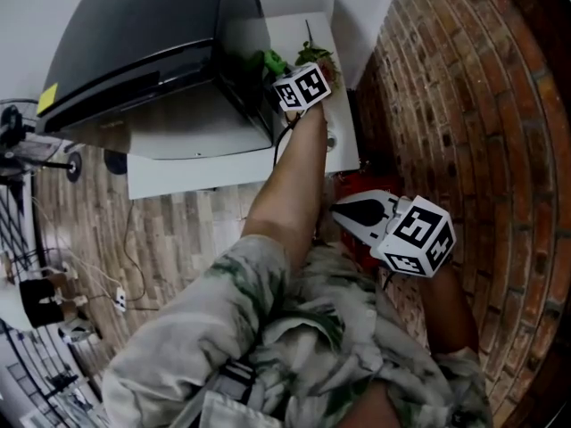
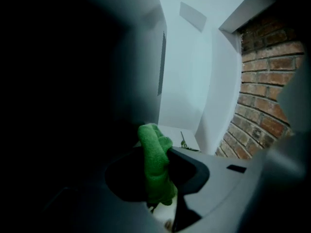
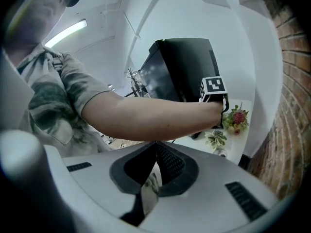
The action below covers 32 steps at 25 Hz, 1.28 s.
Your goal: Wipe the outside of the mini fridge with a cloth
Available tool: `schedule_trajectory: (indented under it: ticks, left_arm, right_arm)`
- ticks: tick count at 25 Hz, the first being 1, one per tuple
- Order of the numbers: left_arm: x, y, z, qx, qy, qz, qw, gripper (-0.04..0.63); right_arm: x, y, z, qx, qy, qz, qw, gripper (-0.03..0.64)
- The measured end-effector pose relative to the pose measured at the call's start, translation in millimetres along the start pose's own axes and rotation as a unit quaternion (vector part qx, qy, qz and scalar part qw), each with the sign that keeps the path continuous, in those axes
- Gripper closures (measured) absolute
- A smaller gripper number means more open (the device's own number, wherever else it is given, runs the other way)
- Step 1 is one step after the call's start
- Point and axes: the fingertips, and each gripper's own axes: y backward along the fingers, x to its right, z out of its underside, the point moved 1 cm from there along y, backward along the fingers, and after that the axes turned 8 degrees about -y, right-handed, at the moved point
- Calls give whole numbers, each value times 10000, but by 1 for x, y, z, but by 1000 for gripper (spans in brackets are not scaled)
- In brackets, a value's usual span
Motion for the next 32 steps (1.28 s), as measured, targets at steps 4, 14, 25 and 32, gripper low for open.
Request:
schedule_trajectory:
  ticks: [4, 14, 25, 32]
  left_arm:
    - [1, -5, 14, -197, 131, 101, 9997, 476]
    - [17, 43, -53, 745, 18, 537, 9958, 476]
    - [1, 150, -159, 2184, 370, 631, 9731, 476]
    - [-10, 158, -164, 2172, 734, 652, 9712, 476]
  right_arm:
    - [1, -4, 2, -27, -36, -15, 10000, 594]
    - [5, -4, -2, 83, -45, -62, 9999, 594]
    - [-2, -8, 2, 139, -18, -220, 9997, 594]
    - [-4, -12, 6, 122, -57, -253, 9996, 594]
